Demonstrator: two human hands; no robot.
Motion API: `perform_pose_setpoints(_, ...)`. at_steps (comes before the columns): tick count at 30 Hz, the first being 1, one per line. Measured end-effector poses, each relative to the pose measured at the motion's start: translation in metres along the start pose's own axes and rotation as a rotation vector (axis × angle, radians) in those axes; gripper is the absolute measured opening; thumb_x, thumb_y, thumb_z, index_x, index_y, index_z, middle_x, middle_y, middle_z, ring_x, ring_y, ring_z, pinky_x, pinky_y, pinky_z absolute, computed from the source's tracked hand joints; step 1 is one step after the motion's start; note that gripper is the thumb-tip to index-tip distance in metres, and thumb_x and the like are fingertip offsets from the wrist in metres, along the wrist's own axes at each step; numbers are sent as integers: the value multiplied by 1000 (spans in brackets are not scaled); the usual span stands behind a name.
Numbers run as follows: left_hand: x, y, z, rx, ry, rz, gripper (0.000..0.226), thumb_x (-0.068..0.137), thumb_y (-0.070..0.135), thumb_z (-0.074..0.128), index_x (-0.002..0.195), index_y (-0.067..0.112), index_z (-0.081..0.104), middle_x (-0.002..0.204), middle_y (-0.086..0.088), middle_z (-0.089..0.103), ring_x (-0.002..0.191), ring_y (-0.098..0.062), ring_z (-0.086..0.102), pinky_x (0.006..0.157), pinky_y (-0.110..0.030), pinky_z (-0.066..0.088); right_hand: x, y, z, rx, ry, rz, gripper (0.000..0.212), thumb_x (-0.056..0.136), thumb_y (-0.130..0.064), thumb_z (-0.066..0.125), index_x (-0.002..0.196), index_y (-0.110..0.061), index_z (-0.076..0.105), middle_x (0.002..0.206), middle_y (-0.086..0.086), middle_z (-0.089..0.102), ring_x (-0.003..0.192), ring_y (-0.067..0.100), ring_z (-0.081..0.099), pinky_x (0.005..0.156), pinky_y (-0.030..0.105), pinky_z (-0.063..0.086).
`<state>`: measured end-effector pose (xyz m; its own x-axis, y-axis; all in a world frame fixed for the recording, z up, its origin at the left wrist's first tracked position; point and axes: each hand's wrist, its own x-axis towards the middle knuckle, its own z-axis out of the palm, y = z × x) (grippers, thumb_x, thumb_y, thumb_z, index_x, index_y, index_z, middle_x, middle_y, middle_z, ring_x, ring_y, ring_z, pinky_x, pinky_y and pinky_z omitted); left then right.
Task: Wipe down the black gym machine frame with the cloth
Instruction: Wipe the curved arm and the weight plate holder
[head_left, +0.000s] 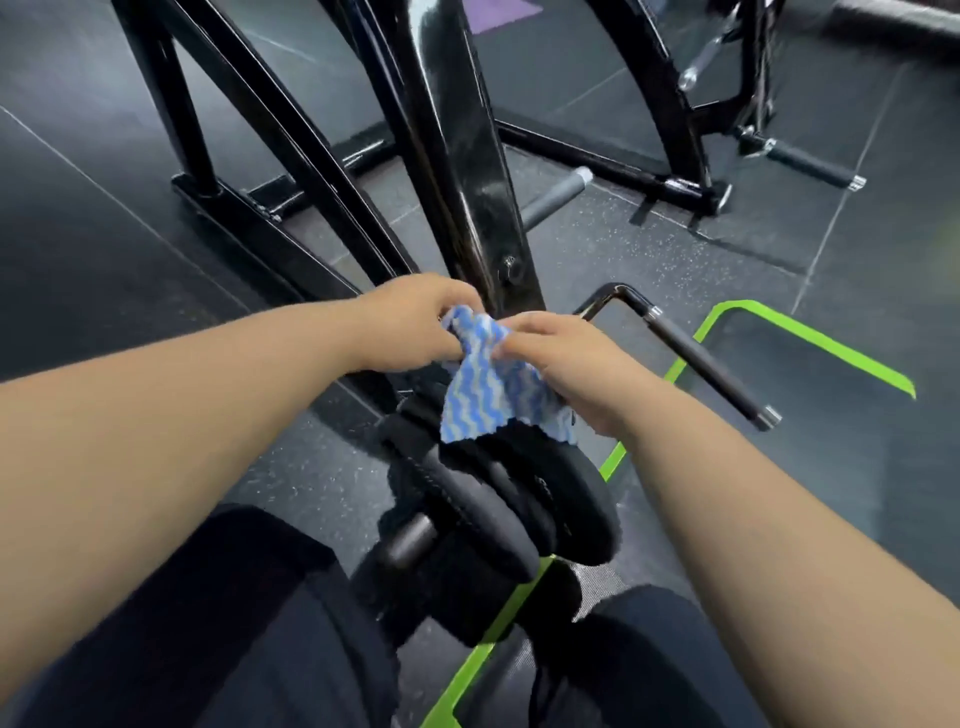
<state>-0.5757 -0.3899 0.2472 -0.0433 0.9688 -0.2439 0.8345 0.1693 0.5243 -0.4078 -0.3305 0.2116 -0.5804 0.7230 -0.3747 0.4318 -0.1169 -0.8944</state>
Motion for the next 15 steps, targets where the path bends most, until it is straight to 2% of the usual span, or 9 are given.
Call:
perform_pose_setpoints(2, -14, -15, 8, 103, 59, -7, 23, 81, 10, 62, 91, 30, 57, 82, 8, 56, 80, -17, 52, 65, -28, 37, -5, 6, 11, -117, 58, -156, 15, 78, -19, 72, 92, -25, 72, 94, -4, 72, 80, 8, 61, 77, 28, 50)
perform_pose_setpoints(3, -19, -20, 14, 123, 65, -13, 24, 82, 7, 57, 97, 26, 59, 85, 6, 57, 84, -19, 53, 67, -28, 38, -4, 10, 16, -222, 89, -204, 15, 81, -23, 70, 97, -26, 72, 94, -7, 72, 82, 6, 61, 81, 28, 50)
perform_pose_setpoints(5, -30, -25, 25, -20, 58, -53, 22, 85, 10, 51, 100, 23, 59, 87, 4, 60, 83, -18, 56, 68, -25, 40, -6, 15, 26, -346, 163, -245, 19, 90, -32, 59, 101, -28, 73, 94, -11, 72, 87, 4, 62, 84, 27, 49)
perform_pose_setpoints(7, -36, -19, 36, -230, 50, -108, 14, 91, 30, 51, 102, 22, 55, 88, 2, 60, 77, -12, 54, 68, -26, 41, -9, 19, 32, -254, 288, -214, 29, 92, -26, 46, 93, -26, 75, 91, -8, 72, 88, 10, 62, 81, 28, 48)
perform_pose_setpoints(9, -37, -14, 50, -169, 55, -86, 37, 90, 54, 52, 112, 25, 45, 90, 8, 56, 80, -10, 55, 70, -31, 40, -16, 28, 35, -233, 400, -198, 32, 92, -22, 40, 74, -15, 66, 74, -4, 64, 74, 18, 54, 67, 30, 44)
perform_pose_setpoints(10, -37, -14, 59, -87, 93, -48, 44, 89, 56, 53, 121, 29, 42, 98, 10, 56, 90, -12, 56, 75, -30, 40, -20, 32, 36, -265, 434, -185, 33, 93, -22, 38, 66, -10, 52, 66, -1, 54, 68, 20, 45, 61, 31, 38)
perform_pose_setpoints(11, -35, -17, 66, -20, 140, 1, 49, 90, 53, 54, 132, 33, 39, 113, 8, 56, 105, -15, 55, 84, -30, 40, -21, 35, 36, -288, 463, -167, 36, 96, -23, 37, 62, -10, 41, 61, -1, 46, 65, 21, 39, 59, 34, 33)
perform_pose_setpoints(13, -30, -26, 75, 11, 217, 87, 50, 94, 41, 53, 142, 36, 37, 141, 6, 45, 129, -17, 42, 103, -33, 36, -24, 37, 38, -320, 498, -136, 44, 100, -30, 34, 60, -13, 33, 61, -1, 42, 66, 22, 39, 59, 35, 29)
perform_pose_setpoints(15, -23, -34, 75, -14, 252, 94, 41, 97, 31, 50, 138, 30, 47, 142, 4, 45, 130, -17, 41, 106, -31, 33, -24, 38, 41, -356, 510, -131, 47, 102, -37, 29, 59, -17, 34, 65, 0, 47, 71, 26, 44, 63, 34, 31)
